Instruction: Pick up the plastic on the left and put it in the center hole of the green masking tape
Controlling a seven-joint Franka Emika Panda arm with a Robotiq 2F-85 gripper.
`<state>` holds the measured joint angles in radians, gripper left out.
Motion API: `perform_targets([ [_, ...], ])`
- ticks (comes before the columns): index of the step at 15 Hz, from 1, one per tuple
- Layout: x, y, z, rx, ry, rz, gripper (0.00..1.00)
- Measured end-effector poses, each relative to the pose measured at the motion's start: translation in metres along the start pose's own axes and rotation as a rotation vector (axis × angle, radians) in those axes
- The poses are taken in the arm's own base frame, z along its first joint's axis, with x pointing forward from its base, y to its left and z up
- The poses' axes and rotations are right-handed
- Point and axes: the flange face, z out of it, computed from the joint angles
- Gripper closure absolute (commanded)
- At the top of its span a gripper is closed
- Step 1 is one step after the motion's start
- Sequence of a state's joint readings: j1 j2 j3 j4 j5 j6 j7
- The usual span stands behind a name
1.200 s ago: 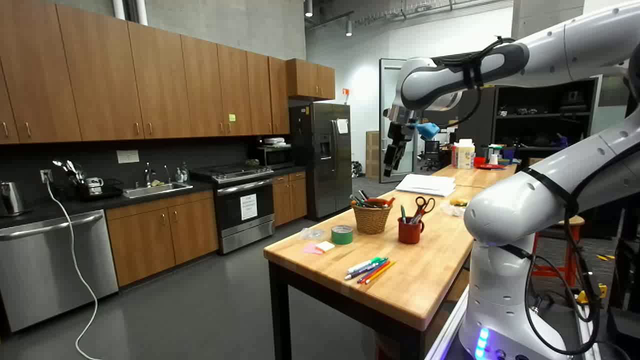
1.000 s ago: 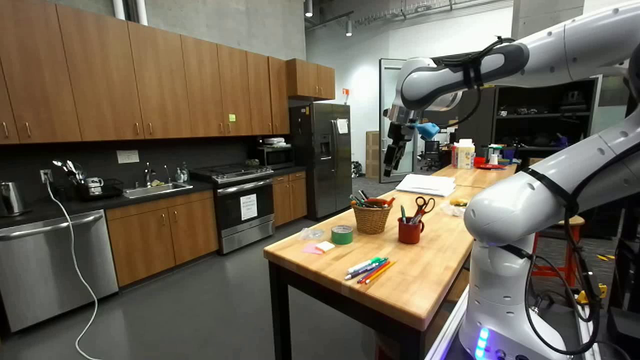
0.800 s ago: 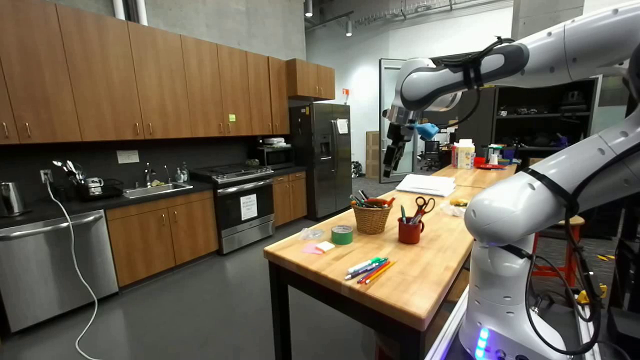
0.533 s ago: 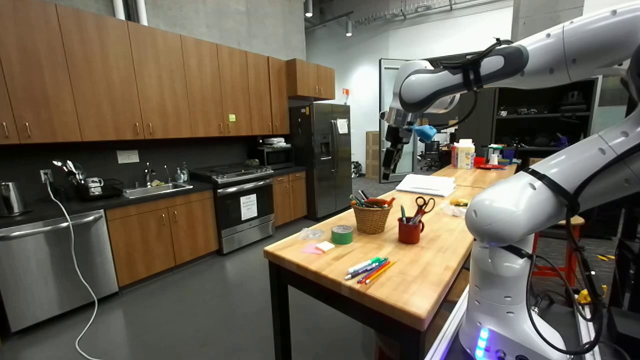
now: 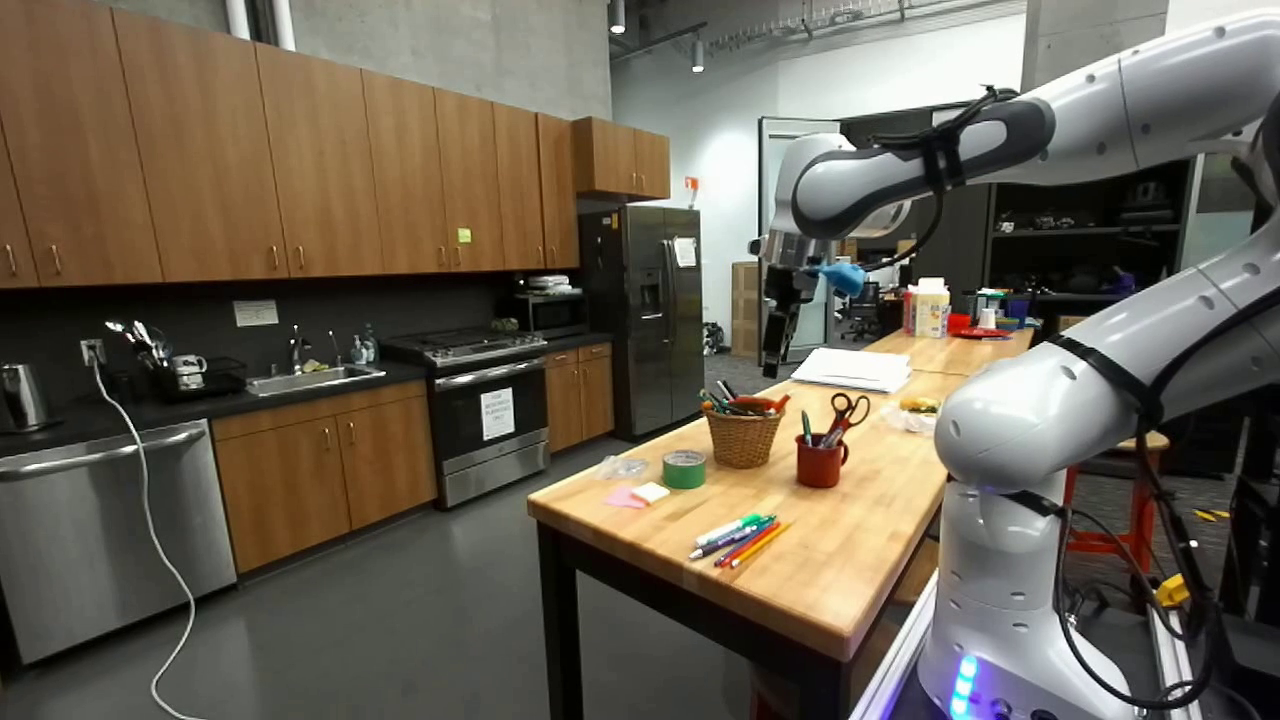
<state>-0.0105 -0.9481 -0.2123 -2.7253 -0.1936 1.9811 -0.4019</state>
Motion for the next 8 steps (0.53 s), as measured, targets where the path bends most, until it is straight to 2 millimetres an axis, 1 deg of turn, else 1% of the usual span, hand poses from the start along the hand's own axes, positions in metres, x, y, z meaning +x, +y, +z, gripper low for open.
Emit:
perform_targets([
  [5, 0.004, -0.026, 0.018, -0.012, -0.042, -0.050, 0.00],
  [8, 0.013, -0.039, 0.018, -0.041, -0.026, -0.068, 0.00],
])
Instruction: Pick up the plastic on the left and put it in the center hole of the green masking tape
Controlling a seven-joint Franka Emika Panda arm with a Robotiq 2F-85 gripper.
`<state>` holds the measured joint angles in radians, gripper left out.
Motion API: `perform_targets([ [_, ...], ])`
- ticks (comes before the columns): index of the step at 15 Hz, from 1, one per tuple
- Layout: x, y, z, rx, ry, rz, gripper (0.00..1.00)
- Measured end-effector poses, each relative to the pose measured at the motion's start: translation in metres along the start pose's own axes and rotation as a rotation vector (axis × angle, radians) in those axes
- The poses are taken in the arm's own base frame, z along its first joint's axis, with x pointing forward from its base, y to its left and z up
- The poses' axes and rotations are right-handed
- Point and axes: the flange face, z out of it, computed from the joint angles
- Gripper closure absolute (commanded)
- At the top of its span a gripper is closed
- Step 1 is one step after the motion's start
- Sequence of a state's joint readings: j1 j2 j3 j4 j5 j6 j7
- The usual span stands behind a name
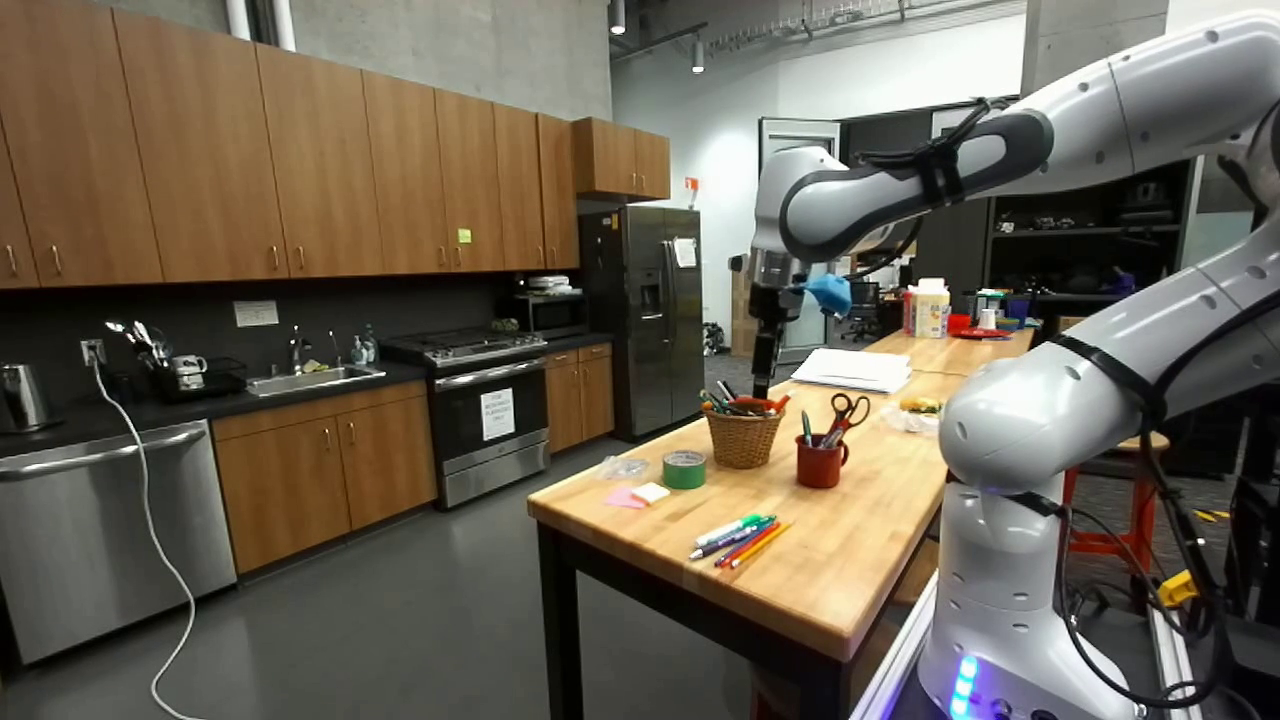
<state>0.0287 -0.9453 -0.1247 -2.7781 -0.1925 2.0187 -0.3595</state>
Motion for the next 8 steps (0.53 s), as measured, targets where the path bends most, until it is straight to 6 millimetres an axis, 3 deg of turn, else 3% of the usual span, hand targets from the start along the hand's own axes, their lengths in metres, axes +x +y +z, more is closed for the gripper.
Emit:
perform_targets([
  [4, 0.019, -0.020, 0.000, -0.035, 0.028, -0.039, 0.00],
  [8, 0.041, -0.045, 0.015, -0.057, 0.031, -0.098, 0.00],
])
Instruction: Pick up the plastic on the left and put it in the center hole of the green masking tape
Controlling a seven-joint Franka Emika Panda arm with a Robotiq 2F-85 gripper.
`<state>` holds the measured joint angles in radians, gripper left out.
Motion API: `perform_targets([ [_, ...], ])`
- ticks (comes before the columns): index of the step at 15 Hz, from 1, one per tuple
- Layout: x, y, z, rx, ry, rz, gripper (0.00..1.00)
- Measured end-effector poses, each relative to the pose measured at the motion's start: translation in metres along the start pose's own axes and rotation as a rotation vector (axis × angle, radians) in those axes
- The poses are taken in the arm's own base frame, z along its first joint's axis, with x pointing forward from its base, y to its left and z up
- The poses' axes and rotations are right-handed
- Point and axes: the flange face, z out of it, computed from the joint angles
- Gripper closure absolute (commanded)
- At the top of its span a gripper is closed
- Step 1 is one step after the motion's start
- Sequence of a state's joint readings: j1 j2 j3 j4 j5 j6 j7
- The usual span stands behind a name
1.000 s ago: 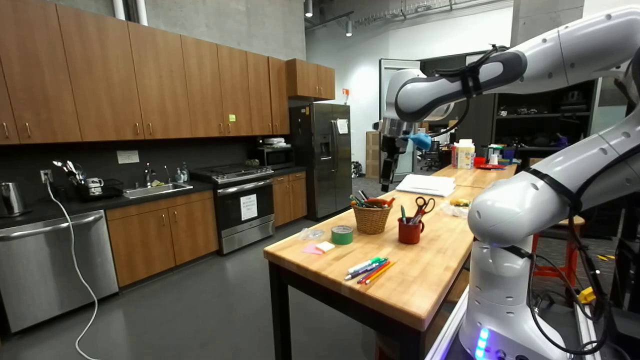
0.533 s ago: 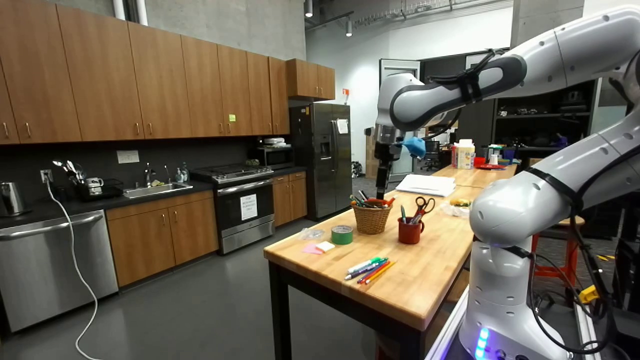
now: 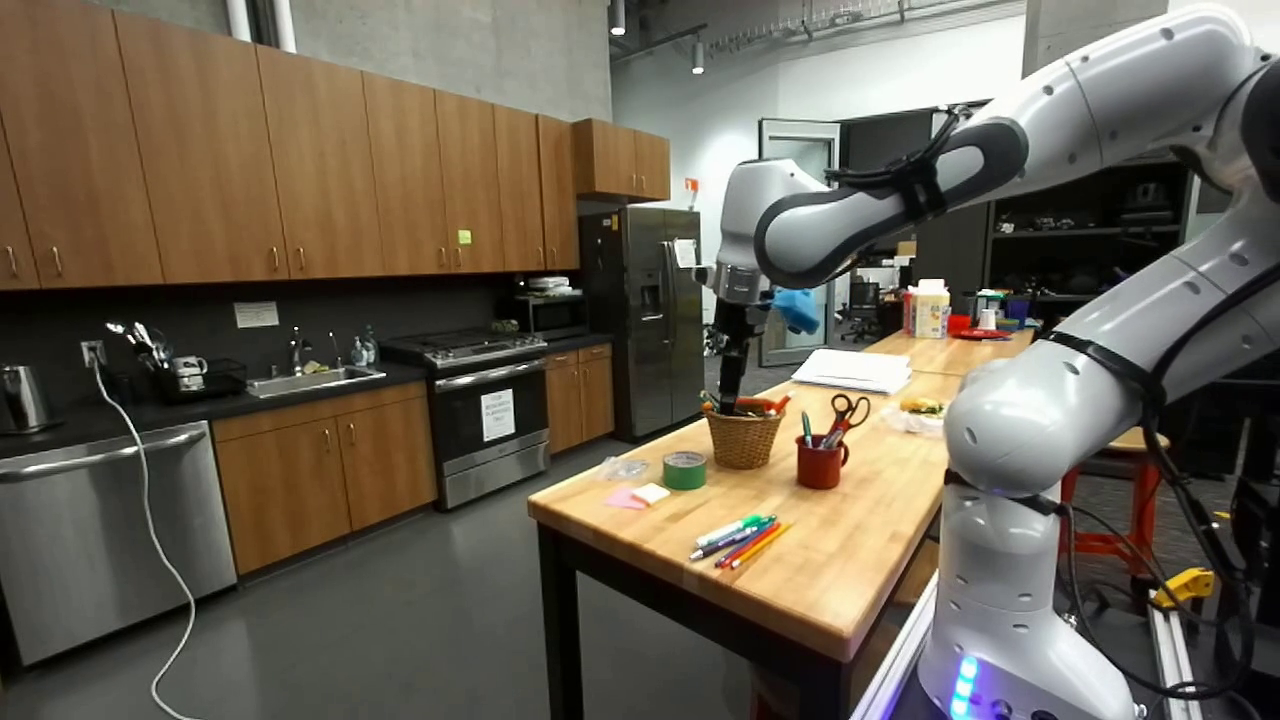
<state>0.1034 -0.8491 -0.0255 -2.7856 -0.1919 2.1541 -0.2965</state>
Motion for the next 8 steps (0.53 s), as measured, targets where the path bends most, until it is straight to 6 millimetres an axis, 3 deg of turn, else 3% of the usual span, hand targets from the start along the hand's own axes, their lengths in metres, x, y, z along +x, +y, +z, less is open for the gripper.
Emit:
perform_targets([
  [8, 0.042, -0.026, 0.046, -0.005, -0.009, -0.095, 0.00],
])
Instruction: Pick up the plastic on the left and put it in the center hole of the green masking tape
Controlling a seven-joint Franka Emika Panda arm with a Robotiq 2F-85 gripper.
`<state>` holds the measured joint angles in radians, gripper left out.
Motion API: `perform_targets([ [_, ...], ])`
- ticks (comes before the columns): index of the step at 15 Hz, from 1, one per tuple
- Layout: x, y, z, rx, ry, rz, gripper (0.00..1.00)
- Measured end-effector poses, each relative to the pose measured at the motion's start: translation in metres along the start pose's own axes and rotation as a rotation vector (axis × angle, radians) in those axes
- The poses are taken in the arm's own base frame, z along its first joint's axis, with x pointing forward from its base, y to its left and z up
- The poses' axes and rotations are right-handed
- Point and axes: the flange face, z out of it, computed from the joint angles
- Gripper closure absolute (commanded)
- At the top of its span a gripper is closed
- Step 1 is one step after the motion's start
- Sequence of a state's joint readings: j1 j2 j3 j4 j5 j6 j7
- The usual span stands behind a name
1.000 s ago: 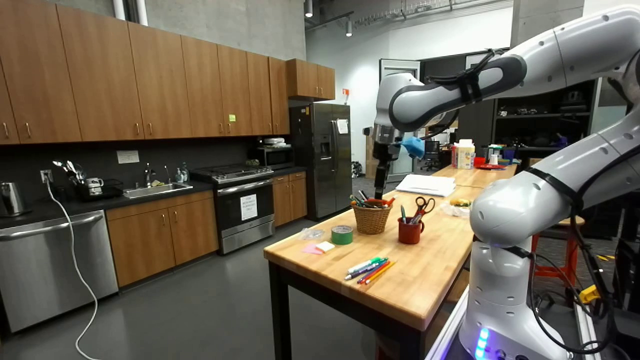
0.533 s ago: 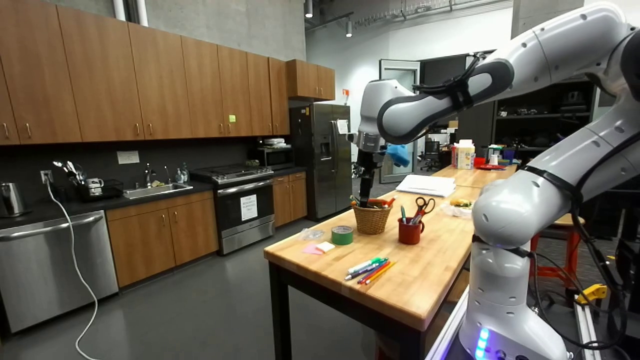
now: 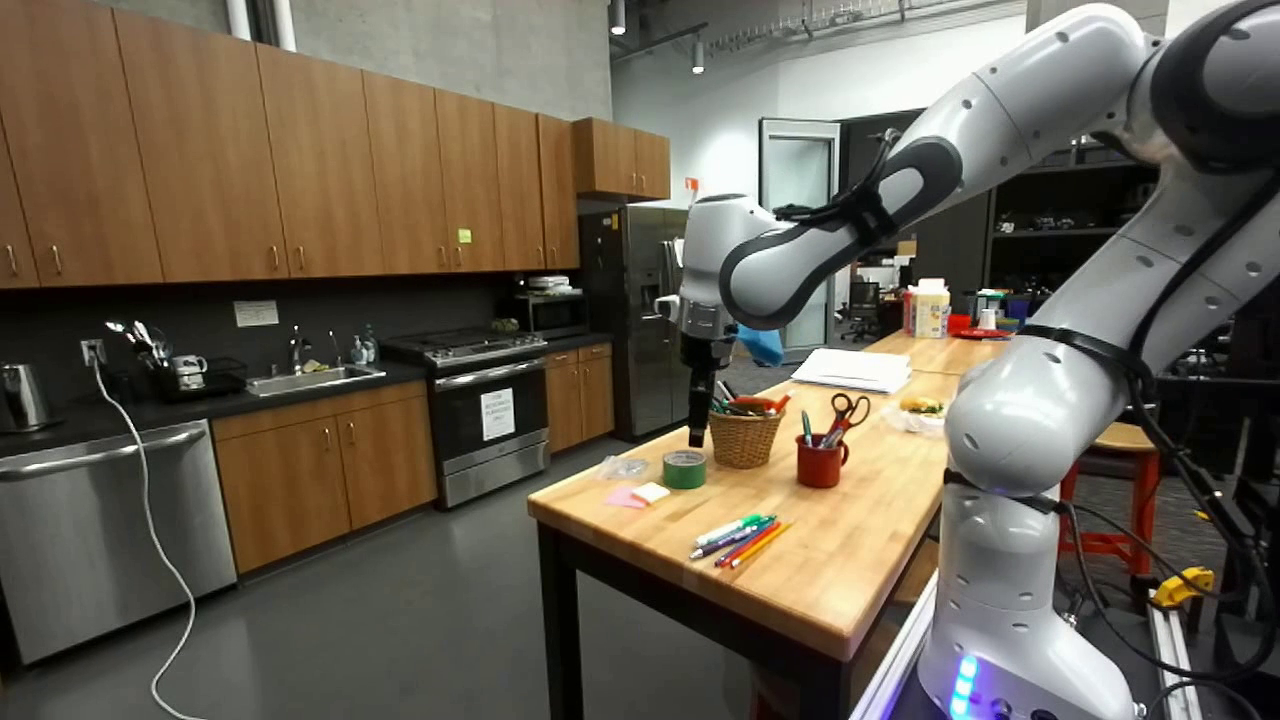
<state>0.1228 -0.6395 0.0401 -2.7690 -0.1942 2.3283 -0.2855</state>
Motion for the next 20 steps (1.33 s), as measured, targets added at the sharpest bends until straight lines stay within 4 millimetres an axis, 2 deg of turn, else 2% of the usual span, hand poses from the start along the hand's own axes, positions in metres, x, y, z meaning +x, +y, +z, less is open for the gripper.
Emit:
perform_targets([
  [5, 0.038, 0.007, 0.018, 0.016, -0.009, -0.051, 0.00],
  [14, 0.119, 0.047, 0.034, 0.024, 0.011, -0.102, 0.00],
  [16, 0.126, 0.052, 0.039, 0.026, 0.010, -0.103, 0.00],
  [20, 0.127, 0.053, 0.040, 0.027, 0.008, -0.103, 0.00],
])
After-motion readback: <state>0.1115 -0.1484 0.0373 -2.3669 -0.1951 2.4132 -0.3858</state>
